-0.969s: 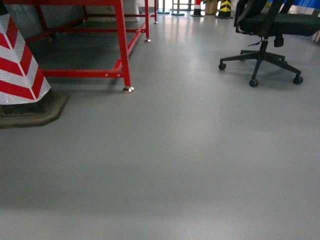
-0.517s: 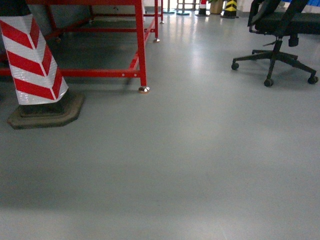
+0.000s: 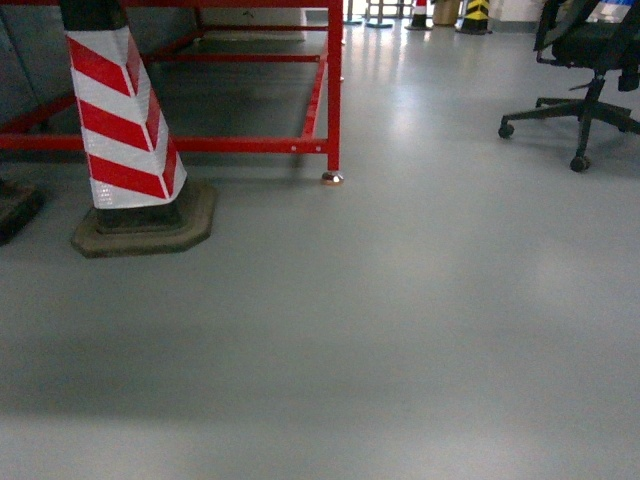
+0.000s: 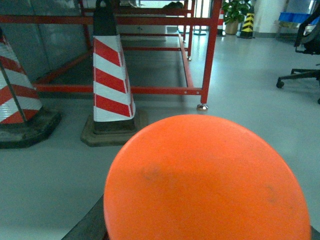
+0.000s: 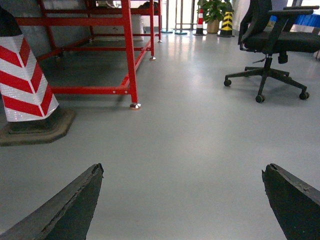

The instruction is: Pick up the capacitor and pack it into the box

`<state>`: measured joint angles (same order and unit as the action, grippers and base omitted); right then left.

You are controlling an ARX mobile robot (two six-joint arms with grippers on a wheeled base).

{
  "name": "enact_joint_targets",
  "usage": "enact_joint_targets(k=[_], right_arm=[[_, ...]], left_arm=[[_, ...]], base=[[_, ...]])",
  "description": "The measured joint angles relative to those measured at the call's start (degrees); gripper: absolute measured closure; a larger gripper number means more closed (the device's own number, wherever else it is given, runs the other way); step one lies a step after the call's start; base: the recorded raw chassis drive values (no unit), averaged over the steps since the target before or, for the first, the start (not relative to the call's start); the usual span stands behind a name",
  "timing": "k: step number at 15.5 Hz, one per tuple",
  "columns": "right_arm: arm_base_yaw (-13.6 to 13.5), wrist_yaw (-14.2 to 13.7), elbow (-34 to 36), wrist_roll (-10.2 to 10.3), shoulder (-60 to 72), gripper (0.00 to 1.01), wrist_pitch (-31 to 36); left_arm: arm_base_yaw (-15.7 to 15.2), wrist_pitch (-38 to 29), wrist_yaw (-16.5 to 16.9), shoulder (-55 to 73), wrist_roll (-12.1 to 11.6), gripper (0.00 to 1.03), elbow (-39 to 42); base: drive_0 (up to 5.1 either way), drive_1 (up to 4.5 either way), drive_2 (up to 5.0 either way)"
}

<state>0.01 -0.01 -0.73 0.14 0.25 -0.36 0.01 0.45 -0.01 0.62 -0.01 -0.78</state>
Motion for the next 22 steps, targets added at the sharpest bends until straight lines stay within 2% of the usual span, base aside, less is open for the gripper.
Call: enact_joint_targets(k=[22], right_arm=[[0.0,0.0,0.0,0.0,0.0,0.03,0.1]], left_arm=[[0.0,-0.1,-0.1,0.0,0.0,0.59,0.0]], base=[[-5.0,2.47,2.5]])
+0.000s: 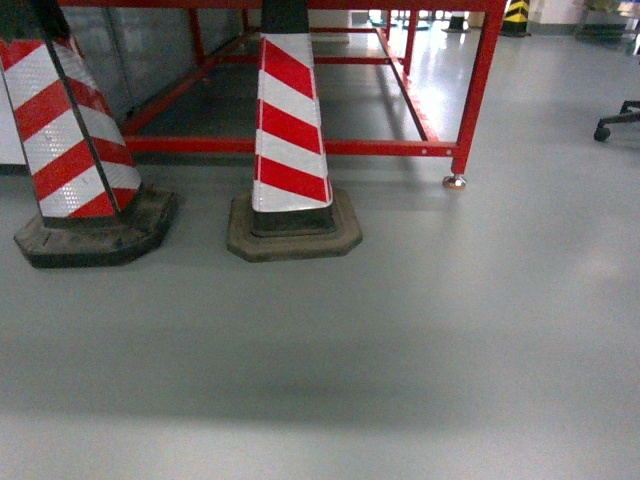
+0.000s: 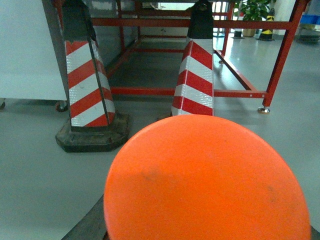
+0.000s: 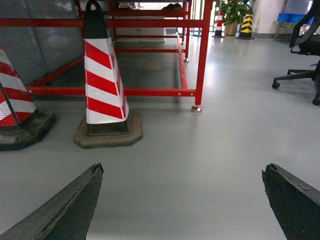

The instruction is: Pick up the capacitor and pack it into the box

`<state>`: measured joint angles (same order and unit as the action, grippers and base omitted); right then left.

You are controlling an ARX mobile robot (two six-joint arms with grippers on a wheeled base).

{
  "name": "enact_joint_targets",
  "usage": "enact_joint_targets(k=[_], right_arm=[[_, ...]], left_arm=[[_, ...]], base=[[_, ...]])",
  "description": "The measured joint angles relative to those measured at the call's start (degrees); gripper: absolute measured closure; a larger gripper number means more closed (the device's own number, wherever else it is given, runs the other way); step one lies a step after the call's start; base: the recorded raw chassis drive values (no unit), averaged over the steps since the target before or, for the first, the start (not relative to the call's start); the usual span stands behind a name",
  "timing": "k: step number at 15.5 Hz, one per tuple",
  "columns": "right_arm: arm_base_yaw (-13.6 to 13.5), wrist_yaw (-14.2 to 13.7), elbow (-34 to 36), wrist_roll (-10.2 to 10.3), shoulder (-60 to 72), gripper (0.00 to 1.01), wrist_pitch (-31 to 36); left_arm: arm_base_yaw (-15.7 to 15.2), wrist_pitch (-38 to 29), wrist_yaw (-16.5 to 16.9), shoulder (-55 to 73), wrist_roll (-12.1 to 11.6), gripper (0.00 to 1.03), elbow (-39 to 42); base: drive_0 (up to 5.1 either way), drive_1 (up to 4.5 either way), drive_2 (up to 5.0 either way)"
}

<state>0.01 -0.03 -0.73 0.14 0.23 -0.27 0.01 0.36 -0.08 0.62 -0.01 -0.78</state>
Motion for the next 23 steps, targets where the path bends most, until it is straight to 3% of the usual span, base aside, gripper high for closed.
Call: enact_joint_targets(k=[13,23], right_arm=[[0.0,0.1,0.0,0.0,0.0,0.03,0.0],[0.0,0.0,0.0,0.0,0.0,0.03,0.0]], left_arm=[[0.0,0.0,0.0,0.0,0.0,0.59,0.0],[0.0,-0.1,0.0,0.0,0.0,0.59,0.0]], base=[[-4.9,2.57,2.6],[0.0,4.08,-4.0]])
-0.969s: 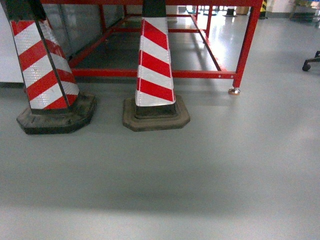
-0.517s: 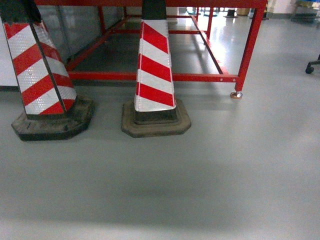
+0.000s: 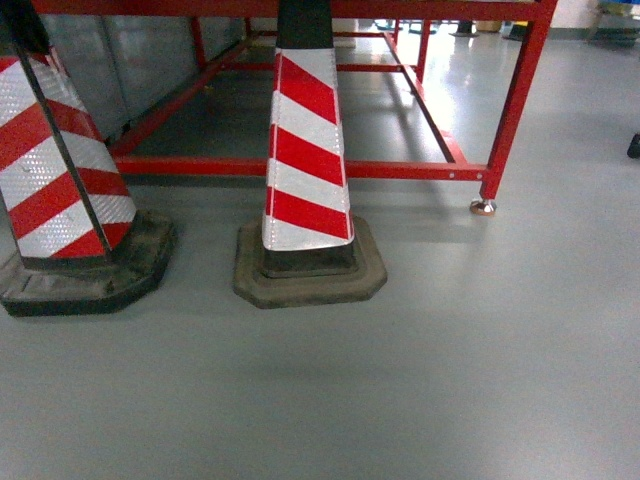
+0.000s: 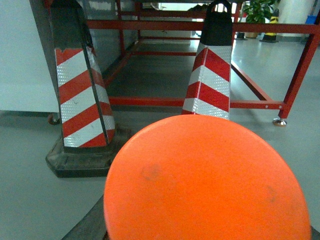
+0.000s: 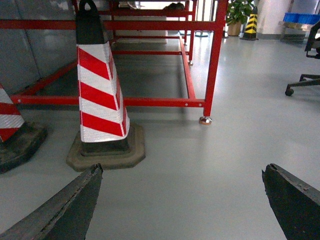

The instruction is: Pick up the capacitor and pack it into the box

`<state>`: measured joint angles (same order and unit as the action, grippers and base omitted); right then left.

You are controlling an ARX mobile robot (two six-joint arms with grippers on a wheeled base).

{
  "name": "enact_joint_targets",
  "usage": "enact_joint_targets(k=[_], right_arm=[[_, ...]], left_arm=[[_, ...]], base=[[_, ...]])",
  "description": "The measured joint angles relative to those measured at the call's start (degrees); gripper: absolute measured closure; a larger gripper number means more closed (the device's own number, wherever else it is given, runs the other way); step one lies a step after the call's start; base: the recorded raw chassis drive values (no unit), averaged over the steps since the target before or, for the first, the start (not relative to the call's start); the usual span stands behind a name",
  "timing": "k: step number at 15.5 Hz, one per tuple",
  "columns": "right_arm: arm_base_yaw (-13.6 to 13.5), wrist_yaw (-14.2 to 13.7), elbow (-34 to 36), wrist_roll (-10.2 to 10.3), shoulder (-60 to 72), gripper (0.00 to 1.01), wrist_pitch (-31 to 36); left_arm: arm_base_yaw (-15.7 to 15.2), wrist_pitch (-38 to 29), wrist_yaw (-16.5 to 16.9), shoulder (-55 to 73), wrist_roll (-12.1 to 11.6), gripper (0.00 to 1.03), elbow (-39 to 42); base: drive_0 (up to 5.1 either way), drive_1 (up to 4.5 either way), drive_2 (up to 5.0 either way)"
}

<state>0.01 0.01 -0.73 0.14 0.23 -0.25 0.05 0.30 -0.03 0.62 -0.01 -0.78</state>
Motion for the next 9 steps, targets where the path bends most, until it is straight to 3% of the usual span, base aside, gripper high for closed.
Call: enact_joint_targets(k=[9], right_arm=[[0.0,0.0,0.0,0.0,0.0,0.03,-0.3]], left_arm=[[0.0,0.2,0.1,0.0,0.0,0.59,0.0]], base=[[0.0,3.99,-4.1]])
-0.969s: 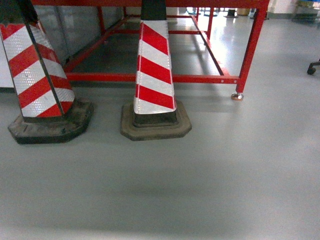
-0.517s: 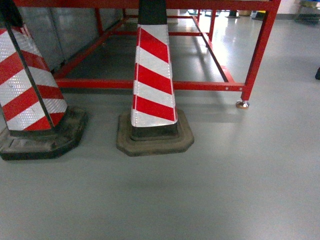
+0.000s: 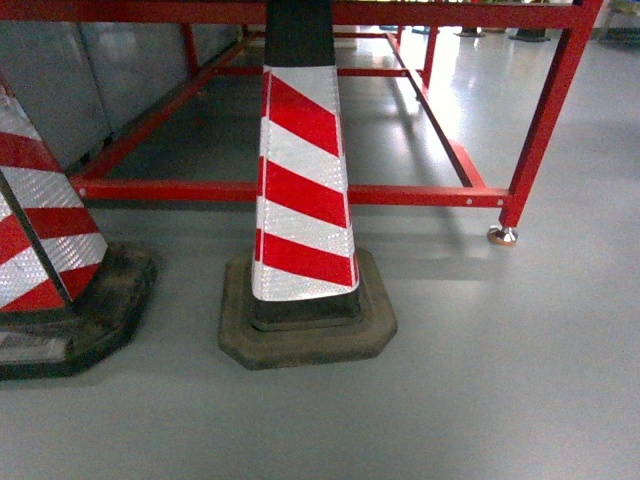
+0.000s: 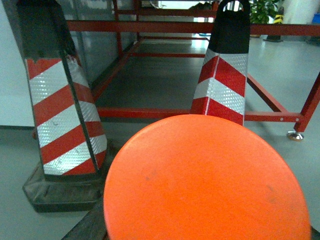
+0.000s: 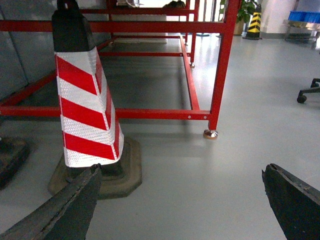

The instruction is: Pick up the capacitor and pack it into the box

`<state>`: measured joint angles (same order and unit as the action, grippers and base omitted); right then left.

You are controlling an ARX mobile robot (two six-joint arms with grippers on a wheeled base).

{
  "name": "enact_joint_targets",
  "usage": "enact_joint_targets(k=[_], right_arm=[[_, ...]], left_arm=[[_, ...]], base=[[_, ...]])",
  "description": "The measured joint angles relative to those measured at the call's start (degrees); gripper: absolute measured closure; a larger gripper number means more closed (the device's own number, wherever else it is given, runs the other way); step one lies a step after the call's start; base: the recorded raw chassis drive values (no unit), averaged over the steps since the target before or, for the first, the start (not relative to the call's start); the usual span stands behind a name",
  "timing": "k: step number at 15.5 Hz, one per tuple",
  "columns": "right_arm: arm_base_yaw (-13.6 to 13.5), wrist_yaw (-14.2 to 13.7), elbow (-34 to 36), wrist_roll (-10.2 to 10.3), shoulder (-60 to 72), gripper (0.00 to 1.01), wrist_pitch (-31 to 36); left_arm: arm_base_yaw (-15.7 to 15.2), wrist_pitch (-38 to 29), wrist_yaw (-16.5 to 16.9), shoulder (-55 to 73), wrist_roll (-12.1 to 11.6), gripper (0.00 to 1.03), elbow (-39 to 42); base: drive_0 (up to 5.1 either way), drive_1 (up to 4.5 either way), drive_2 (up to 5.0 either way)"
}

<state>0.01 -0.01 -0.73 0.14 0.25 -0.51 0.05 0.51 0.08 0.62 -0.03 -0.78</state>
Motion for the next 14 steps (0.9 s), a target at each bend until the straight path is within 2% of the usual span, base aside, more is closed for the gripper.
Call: enact_joint_targets(k=[7,14], right_arm=[[0.0,0.0,0.0,0.0,0.0,0.03,0.2],[0.0,0.0,0.0,0.0,0.0,0.03,0.2]], left_arm=[[0.0,0.0,-0.1,0.0,0.0,0.59,0.0],[0.0,-0.1,-0.1,0.0,0.0,0.59,0.0]], base=[[0.0,4.01,-4.0],[0.0,0.28,-0.3]])
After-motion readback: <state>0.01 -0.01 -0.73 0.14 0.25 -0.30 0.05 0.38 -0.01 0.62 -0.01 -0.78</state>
